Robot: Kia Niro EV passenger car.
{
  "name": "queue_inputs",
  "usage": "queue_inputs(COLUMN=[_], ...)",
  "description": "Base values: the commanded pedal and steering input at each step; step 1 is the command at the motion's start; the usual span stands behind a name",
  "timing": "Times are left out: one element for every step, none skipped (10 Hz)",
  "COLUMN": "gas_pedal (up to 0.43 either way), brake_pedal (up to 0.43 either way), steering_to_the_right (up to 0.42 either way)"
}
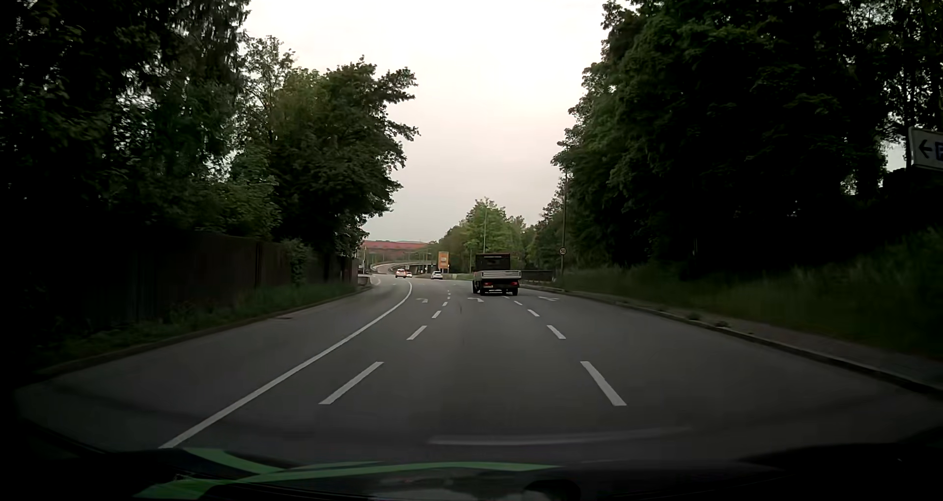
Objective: Follow the waypoints while adhering to traffic rules and regulations
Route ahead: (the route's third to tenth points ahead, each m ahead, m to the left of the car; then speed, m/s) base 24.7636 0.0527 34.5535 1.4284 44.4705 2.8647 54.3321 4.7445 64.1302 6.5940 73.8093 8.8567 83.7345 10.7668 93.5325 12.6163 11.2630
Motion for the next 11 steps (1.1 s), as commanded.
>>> queue_inputs(gas_pedal=[0.079,0.079,0.079,0.079,0.079,0.067,0.067,0.059,0.047,0.047,0.047], brake_pedal=[0.0,0.0,0.0,0.0,0.0,0.0,0.0,0.0,0.0,0.0,0.0], steering_to_the_right=[-0.01,-0.01,-0.01,-0.01,-0.01,-0.01,-0.01,-0.01,-0.01,-0.01,-0.011])
